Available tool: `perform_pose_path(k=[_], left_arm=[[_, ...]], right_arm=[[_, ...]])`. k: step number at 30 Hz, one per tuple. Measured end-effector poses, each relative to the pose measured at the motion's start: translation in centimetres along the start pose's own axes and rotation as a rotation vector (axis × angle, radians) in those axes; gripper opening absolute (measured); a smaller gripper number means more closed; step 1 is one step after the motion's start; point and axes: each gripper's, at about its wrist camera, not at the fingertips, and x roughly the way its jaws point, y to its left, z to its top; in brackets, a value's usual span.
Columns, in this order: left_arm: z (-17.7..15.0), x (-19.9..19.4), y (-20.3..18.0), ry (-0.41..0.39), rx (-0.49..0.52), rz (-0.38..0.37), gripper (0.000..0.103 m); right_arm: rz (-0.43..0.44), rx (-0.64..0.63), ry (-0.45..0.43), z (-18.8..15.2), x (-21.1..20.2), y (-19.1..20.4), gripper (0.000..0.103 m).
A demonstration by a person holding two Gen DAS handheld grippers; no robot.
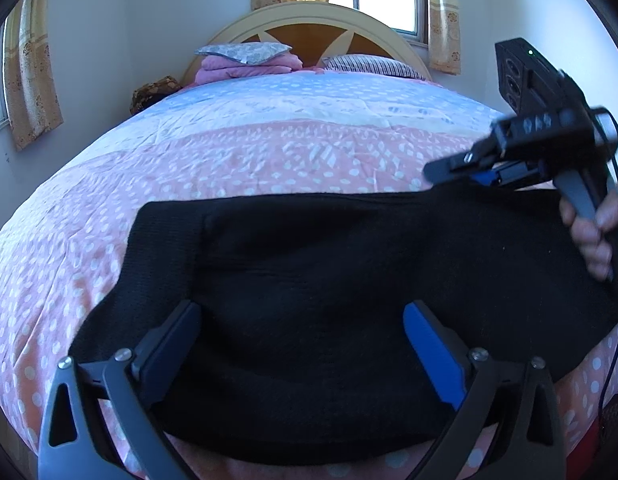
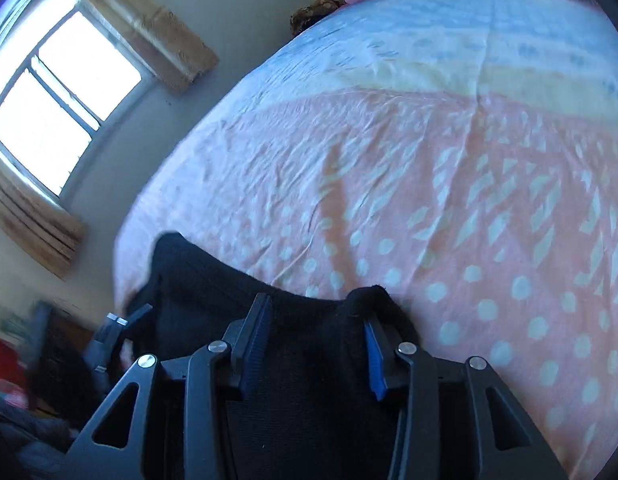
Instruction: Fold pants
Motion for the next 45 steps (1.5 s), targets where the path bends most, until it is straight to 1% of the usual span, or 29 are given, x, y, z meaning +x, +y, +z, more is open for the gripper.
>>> perform_pose_path(k=[1,2,3,5,6,7,8,10,12,14,16,17,18,21,24,26,27,29,31,32,34,35,36,37,38,39,41,43,45], left_arm=[[0.0,0.0,0.0,0.001,-0.001,0.0,0.103],[0.0,0.1,0.0,0.001,-0.001,0.001,0.103],[0.0,0.1,0.0,0.001,-0.001,0.001,0.103],[0.0,0.0,-0.1,-0.003,-0.004,0.002,0.103],[0.0,0.1,-0.1,-0.002,-0.004,0.004,0.103],[0.0,0.1,-0.1,-0.003,-0.004,0.007,0.103],[0.0,0.1,-0.1,-0.004,-0.004,0.008,0.103],[0.0,0.2,0.0,-0.003,-0.005,0.008,0.103],[0.0,0.2,0.0,-0.005,-0.004,0.009,0.103],[-0.1,0.2,-0.1,-0.006,-0.003,0.01,0.103],[-0.1,0.3,-0.1,-0.006,-0.003,0.012,0.103],[-0.1,0.3,-0.1,-0.006,-0.002,0.014,0.103],[-0.1,0.3,-0.2,-0.007,-0.002,0.015,0.103],[-0.1,0.2,-0.2,-0.008,-0.003,0.018,0.103],[-0.2,0.2,-0.2,-0.015,-0.002,0.02,0.103],[-0.4,0.1,-0.2,-0.019,-0.004,0.017,0.103],[-0.4,0.0,-0.1,-0.021,-0.003,0.016,0.103],[-0.4,0.1,-0.1,-0.018,-0.002,0.018,0.103],[-0.4,0.0,-0.2,-0.014,-0.003,0.021,0.103],[-0.4,0.0,-0.3,-0.013,-0.002,0.024,0.103],[-0.3,0.1,-0.4,-0.011,-0.002,0.028,0.103],[-0.3,0.1,-0.4,-0.01,-0.002,0.03,0.103],[-0.3,0.2,-0.4,-0.009,-0.003,0.034,0.103],[-0.3,0.2,-0.4,-0.01,-0.003,0.037,0.103],[-0.3,0.2,-0.5,-0.011,-0.003,0.04,0.103],[-0.3,0.2,-0.5,-0.011,-0.003,0.042,0.103],[-0.2,0.3,-0.5,-0.009,-0.003,0.046,0.103],[-0.2,0.3,-0.6,-0.005,-0.004,0.048,0.103],[-0.2,0.4,-0.6,-0.002,-0.004,0.052,0.103]], right_arm=[[0.075,0.069,0.018,0.5,-0.5,-1.5,0.041],[0.117,0.124,0.023,0.8,-1.1,-2.6,0.038],[0.11,0.177,0.009,1.3,-2.4,-4.0,0.038],[-0.109,0.199,-0.101,2.0,-6.1,-5.7,0.039],[-0.149,0.23,-0.151,1.9,-7.9,-6.4,0.039],[-0.134,0.253,-0.206,1.5,-9.8,-6.6,0.039],[-0.085,0.234,-0.248,0.7,-11.3,-5.8,0.039],[-0.073,0.141,-0.277,-0.9,-12.3,-3.0,0.039],[-0.099,0.046,-0.241,-2.9,-11.5,0.1,0.037],[-0.124,-0.021,-0.175,-5.1,-9.5,2.1,0.034],[-0.241,-0.058,-0.122,-6.8,-7.3,2.7,0.034],[-0.316,-0.048,-0.111,-7.3,-6.3,2.2,0.024],[-0.334,-0.024,-0.122,-7.7,-6.1,1.5,0.021],[-0.325,0.06,-0.179,-7.2,-6.0,0.2,0.021],[-0.337,0.055,-0.199,-6.0,-5.2,-0.5,0.021],[-0.327,0.063,-0.217,-5.7,-5.5,-0.1,0.021],[-0.299,0.073,-0.247,-5.9,-6.5,0.4,0.021],[-0.252,0.081,-0.356,-6.7,-9.9,1.5,0.024],[-0.262,0.099,-0.487,-8.1,-14.5,1.8,0.024],[-0.272,0.132,-0.561,-9.3,-17.5,1.2,0.027],[-0.317,0.221,-0.683,-12.3,-22.8,-0.7,0.046],[-0.368,0.292,-0.751,-14.4,-26.0,-2.3,0.063],[-0.421,0.355,-0.804,-16.1,-28.4,-3.7,0.072],[-0.489,0.44,-0.865,-18.5,-31.4,-5.6,0.073],[-0.533,0.505,-0.901,-20.4,-33.6,-7.3,0.073],[-0.575,0.569,-0.921,-22.5,-35.9,-9.2,0.073],[-0.665,0.639,-0.927,-25.6,-39.5,-12.4,0.073],[-0.755,0.709,-0.912,-28.4,-42.3,-15.5,0.073],[-0.796,0.758,-0.877,-30.2,-44.0,-18.1,0.073]])
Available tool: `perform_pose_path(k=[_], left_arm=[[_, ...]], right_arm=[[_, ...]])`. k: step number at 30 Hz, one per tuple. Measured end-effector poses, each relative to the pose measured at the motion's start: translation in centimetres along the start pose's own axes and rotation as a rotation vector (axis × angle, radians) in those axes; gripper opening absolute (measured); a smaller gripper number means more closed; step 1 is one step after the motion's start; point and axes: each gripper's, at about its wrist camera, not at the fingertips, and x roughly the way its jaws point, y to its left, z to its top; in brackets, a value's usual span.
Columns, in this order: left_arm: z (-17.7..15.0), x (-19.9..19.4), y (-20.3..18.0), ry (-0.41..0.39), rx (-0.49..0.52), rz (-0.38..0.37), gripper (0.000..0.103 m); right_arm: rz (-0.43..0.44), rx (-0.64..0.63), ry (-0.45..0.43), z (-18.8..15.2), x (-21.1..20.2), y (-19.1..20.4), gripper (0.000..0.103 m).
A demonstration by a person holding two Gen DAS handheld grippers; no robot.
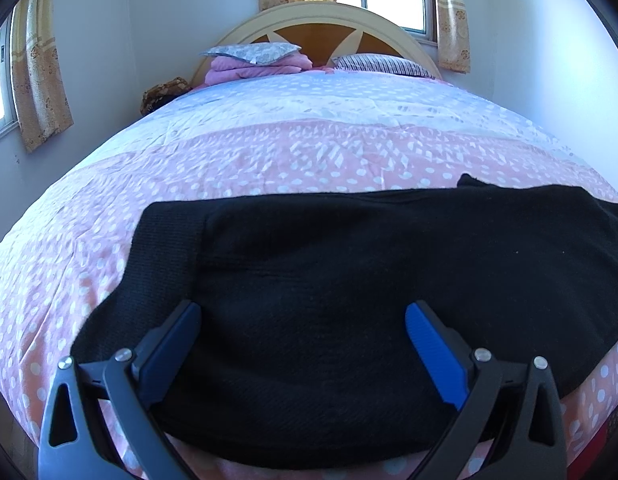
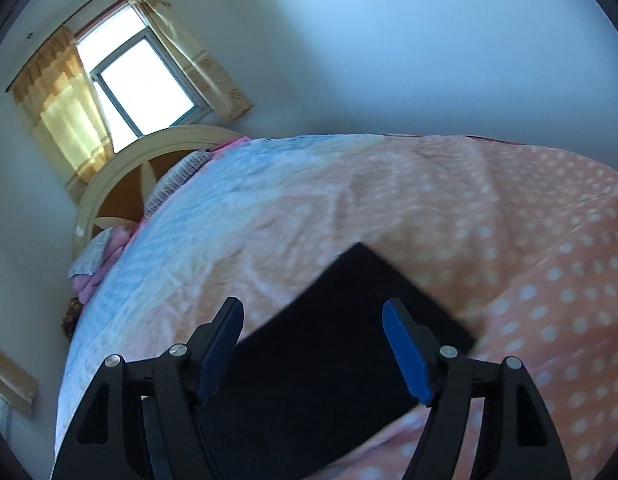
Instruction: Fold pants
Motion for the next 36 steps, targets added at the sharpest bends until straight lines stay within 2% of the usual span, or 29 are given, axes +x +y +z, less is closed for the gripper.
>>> perform_pose_path(k=[2,5,6,12,13,14,16,20,23,26,30,34,36], left_arm=[[0.1,0.1,-0.1,0.003,-0.001,0.003,0.103],[0.2,0.2,-0.2,0.006,-0.002,0.01,0.103],[0.2,0.3,-0.2,0.009,-0.003,0.012,0.103],[0.4,0.4,-0.4,0.016,-0.006,0.025,0.103],[0.4,0.4,-0.4,0.016,-0.007,0.027,0.103],[0.4,0.4,-0.4,0.016,-0.007,0.029,0.103],[0.3,0.5,-0.4,0.016,-0.008,0.031,0.103],[0.3,0.4,-0.4,0.015,-0.008,0.03,0.103],[0.3,0.4,-0.4,0.012,-0.009,0.029,0.103],[0.3,0.4,-0.4,0.01,-0.01,0.027,0.103],[0.1,0.2,-0.4,0.004,-0.011,0.024,0.103],[0.0,0.0,-0.3,-0.005,-0.013,0.017,0.103],[-0.1,-0.1,-0.2,-0.01,-0.014,0.011,0.103]], right_arm=[[-0.032,0.008,0.035,0.7,1.1,-2.3,0.073],[0.002,0.03,0.107,0.8,2.3,-4.3,0.073],[0.028,0.031,0.139,0.5,2.8,-4.5,0.074],[0.042,-0.123,0.208,-0.8,3.5,-2.5,0.072],[0.061,-0.149,0.225,-1.3,3.5,-2.2,0.059],[0.068,-0.184,0.246,-1.7,3.7,-1.6,0.041],[0.054,-0.22,0.249,-2.3,3.7,-1.3,0.036],[0.063,-0.205,0.241,-2.7,3.4,-2.1,0.027],[0.009,-0.235,0.239,-2.7,3.0,-1.4,0.022],[-0.047,-0.342,0.159,-2.4,0.9,1.7,0.021],[0.011,-0.49,0.061,-3.2,-3.0,8.4,0.021],[0.106,-0.702,0.065,-8.2,-5.1,16.2,0.021],[0.157,-0.794,0.121,-11.8,-4.7,19.4,0.021]])
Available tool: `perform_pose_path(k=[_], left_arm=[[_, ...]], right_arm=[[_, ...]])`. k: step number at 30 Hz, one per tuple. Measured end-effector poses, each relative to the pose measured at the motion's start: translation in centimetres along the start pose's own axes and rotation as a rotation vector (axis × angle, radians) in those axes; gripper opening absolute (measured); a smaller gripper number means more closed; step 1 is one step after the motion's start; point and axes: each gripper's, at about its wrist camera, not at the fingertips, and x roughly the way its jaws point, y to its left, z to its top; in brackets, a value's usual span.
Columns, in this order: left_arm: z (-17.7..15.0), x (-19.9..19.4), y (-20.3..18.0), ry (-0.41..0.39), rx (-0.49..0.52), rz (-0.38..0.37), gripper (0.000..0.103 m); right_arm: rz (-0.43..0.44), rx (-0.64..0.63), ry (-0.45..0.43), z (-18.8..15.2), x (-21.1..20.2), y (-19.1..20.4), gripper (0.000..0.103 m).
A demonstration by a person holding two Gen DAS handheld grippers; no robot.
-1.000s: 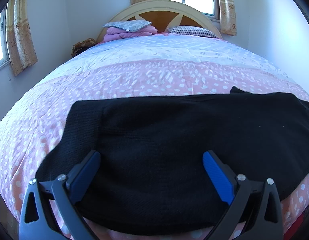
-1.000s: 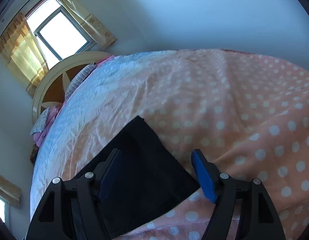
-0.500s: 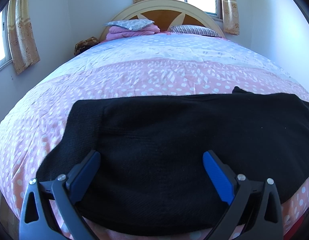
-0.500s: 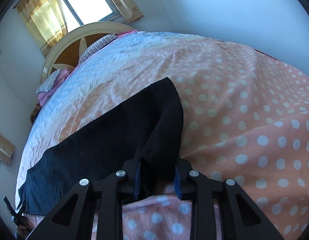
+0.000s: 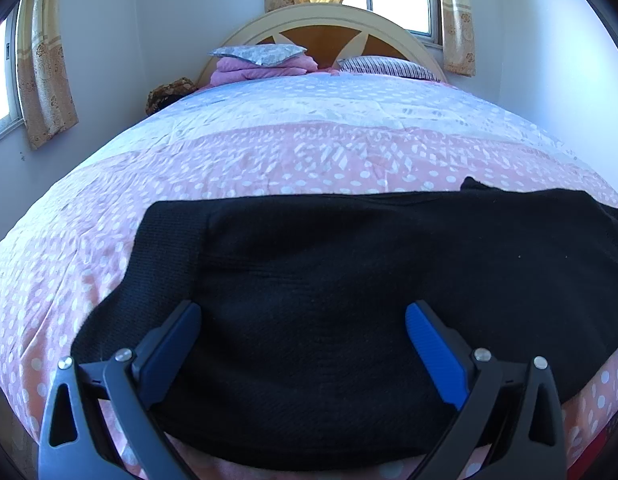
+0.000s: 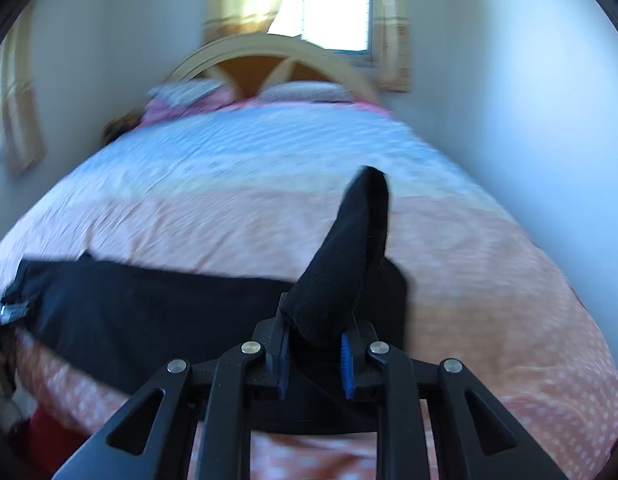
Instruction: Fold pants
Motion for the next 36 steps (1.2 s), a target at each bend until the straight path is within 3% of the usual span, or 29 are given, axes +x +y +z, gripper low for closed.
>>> perform_pose_path(k=[2,5,8,10,12,14,16,18,20,21,23,25,28,30,36], left_arm=[[-0.1,-0.1,0.1,-0.003,0.0,-0.004,0.103],[-0.2,-0.4,0.1,-0.008,0.0,-0.011,0.103],[-0.3,-0.6,0.2,-0.014,-0.002,-0.015,0.103],[-0.4,-0.7,0.2,-0.016,-0.002,-0.016,0.103],[-0.4,-0.7,0.2,-0.016,-0.001,-0.016,0.103],[-0.4,-0.7,0.2,-0.016,-0.001,-0.016,0.103],[-0.4,-0.7,0.2,-0.015,-0.001,-0.016,0.103],[-0.4,-0.7,0.1,-0.015,0.0,-0.014,0.103],[-0.4,-0.7,0.1,-0.015,0.0,-0.014,0.103],[-0.4,-0.7,0.1,-0.015,0.0,-0.013,0.103],[-0.4,-0.7,0.1,-0.014,0.001,-0.011,0.103],[-0.3,-0.7,0.1,-0.012,0.001,-0.01,0.103],[-0.3,-0.6,0.1,-0.014,0.001,-0.005,0.103],[-0.3,-0.5,0.0,-0.014,0.002,-0.005,0.103],[-0.3,-0.5,0.1,-0.018,0.0,-0.011,0.103]], right_arm=[[0.053,-0.053,0.034,-0.5,1.5,3.2,0.021],[0.064,-0.168,0.082,-2.3,3.9,8.2,0.021],[0.085,-0.226,0.117,-4.0,5.6,10.5,0.025],[0.052,-0.257,0.086,-4.9,5.2,11.3,0.029],[0.171,-0.196,0.097,-4.9,4.4,11.1,0.052],[0.426,-0.066,0.11,-4.8,3.3,10.4,0.065],[0.574,0.011,0.11,-4.5,2.3,9.9,0.065],[0.63,0.082,0.041,-3.9,0.9,8.4,0.065],[0.608,0.179,-0.031,-3.1,0.4,5.8,0.065],[0.546,0.232,-0.042,-2.5,1.0,4.1,0.065],[0.475,0.291,-0.03,-1.7,2.6,2.5,0.064],[0.488,0.332,0.032,-1.2,4.6,2.5,0.064],[0.438,0.282,0.076,-1.3,5.6,5.6,0.065],[0.315,0.208,0.068,-1.5,6.1,7.7,0.064],[0.082,0.134,0.011,-2.4,8.2,11.4,0.062]])
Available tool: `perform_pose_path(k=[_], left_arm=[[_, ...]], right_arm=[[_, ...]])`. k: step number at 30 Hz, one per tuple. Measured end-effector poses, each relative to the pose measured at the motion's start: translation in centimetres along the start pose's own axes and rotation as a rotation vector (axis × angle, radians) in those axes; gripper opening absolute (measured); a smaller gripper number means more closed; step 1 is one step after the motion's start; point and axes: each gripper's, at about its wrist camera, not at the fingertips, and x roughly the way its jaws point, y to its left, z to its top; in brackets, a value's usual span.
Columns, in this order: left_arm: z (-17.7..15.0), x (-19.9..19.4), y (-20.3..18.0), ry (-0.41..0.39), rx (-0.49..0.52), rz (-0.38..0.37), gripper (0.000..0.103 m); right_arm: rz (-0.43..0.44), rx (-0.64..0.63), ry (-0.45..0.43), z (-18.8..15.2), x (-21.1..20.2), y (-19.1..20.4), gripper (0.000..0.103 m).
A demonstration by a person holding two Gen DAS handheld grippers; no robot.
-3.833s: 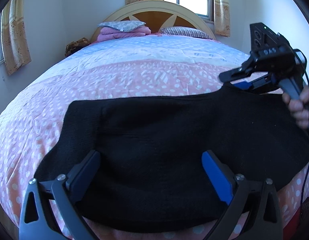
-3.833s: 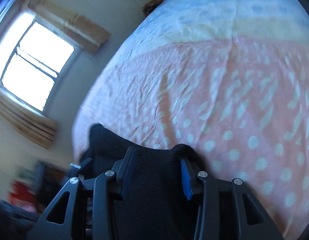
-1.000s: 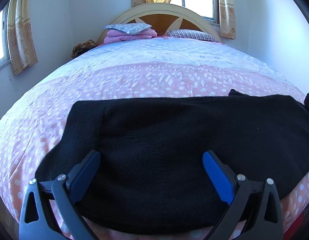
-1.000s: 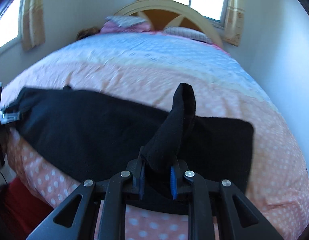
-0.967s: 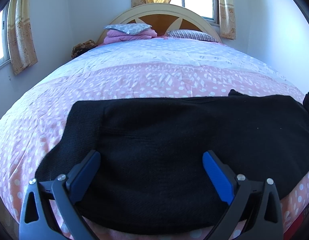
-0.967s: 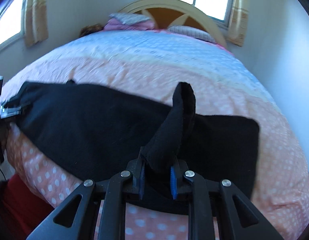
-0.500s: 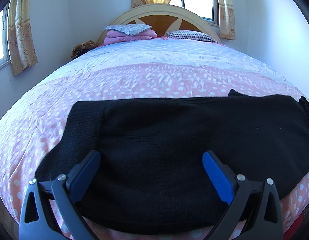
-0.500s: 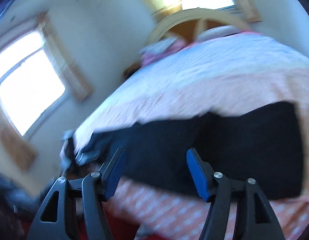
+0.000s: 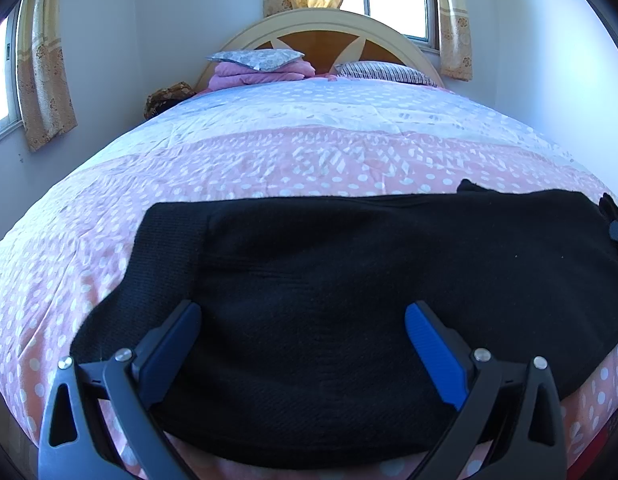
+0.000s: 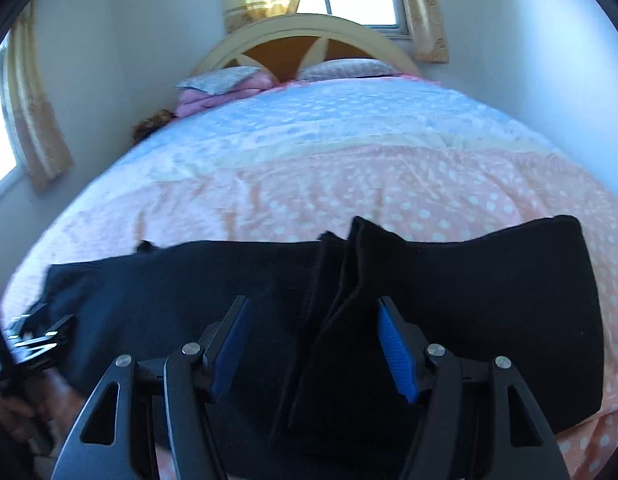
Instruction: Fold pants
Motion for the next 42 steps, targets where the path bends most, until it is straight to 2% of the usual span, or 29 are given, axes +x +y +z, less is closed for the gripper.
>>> perform_pose_path(k=[1,2,3,4,6,9,11,16,19,20,21,22,24,26,28,30,31,32,33,36,40,42], left_arm=[[-0.1,-0.1,0.0,-0.001,0.0,0.0,0.103],[-0.1,-0.1,-0.1,-0.003,-0.001,-0.001,0.103],[-0.1,-0.2,0.0,-0.005,-0.002,-0.003,0.103],[-0.1,-0.2,0.0,-0.006,-0.003,-0.005,0.103],[-0.2,-0.3,-0.1,-0.006,-0.003,-0.005,0.103],[-0.3,-0.4,0.0,-0.008,-0.004,-0.006,0.103],[-0.3,-0.5,-0.1,-0.009,-0.004,-0.006,0.103],[-0.3,-0.4,-0.2,-0.007,-0.002,-0.001,0.103],[-0.2,-0.4,-0.3,-0.006,0.0,0.003,0.103],[-0.2,-0.4,-0.3,-0.004,0.002,0.004,0.103],[-0.1,-0.3,-0.3,-0.001,0.002,0.006,0.103],[-0.1,-0.3,-0.3,0.004,-0.001,0.008,0.103],[0.2,-0.3,-0.5,0.02,-0.007,0.023,0.103],[0.6,-0.8,-0.7,0.038,-0.041,0.02,0.103],[1.2,-2.1,-1.5,0.018,-0.076,-0.069,0.103],[2.0,-3.6,-3.1,-0.023,-0.069,-0.144,0.103],[2.5,-4.4,-4.4,-0.046,-0.049,-0.19,0.103],[2.9,-5.0,-5.7,-0.059,-0.029,-0.227,0.103],[3.5,-5.7,-7.8,-0.071,0.006,-0.285,0.103],[4.7,-7.0,-13.1,-0.088,0.086,-0.416,0.103],[6.2,-7.4,-20.6,-0.089,0.162,-0.555,0.099],[6.4,-6.5,-23.7,-0.06,0.165,-0.565,0.099]], right_arm=[[-0.02,0.012,-0.013,-0.3,0.2,-0.1,0.058],[-0.044,0.023,-0.025,-0.5,0.2,-0.4,0.042],[-0.062,0.041,-0.031,-0.7,0.1,-0.8,0.032],[-0.041,0.065,-0.034,-0.6,-0.2,-1.4,0.03],[-0.011,0.103,-0.016,-0.2,-0.1,-2.7,0.015],[0.006,0.077,0.004,0.4,-0.6,-2.9,0.011],[0.049,0.064,-0.029,0.5,-2.0,-2.4,0.011],[0.106,-0.046,-0.042,-1.1,-3.0,1.0,0.011],[0.108,-0.064,-0.017,-2.5,-1.3,1.9,0.018],[0.13,-0.054,-0.031,-2.7,-1.2,1.9,0.032],[0.171,-0.045,-0.042,-2.8,-1.4,1.8,0.054],[0.231,-0.035,-0.034,-2.6,-1.8,1.9,0.062],[0.29,-0.019,-0.006,-1.9,-2.7,1.8,0.066],[0.354,0.024,-0.035,-0.9,-5.0,0.8,0.066],[0.366,0.068,-0.13,0.4,-8.1,-1.8,0.065],[0.278,0.075,-0.178,1.6,-9.9,-4.5,0.062],[0.218,0.07,-0.181,2.2,-10.3,-6.4,0.055],[0.179,0.071,-0.174,2.5,-10.3,-7.4,0.032],[0.132,0.08,-0.151,2.9,-9.9,-8.8,0.021],[0.07,0.133,-0.036,2.9,-6.5,-11.9,0.021],[0.068,0.204,0.071,1.1,-0.8,-14.0,0.022],[0.091,0.225,0.018,0.5,0.0,-14.5,0.022]])
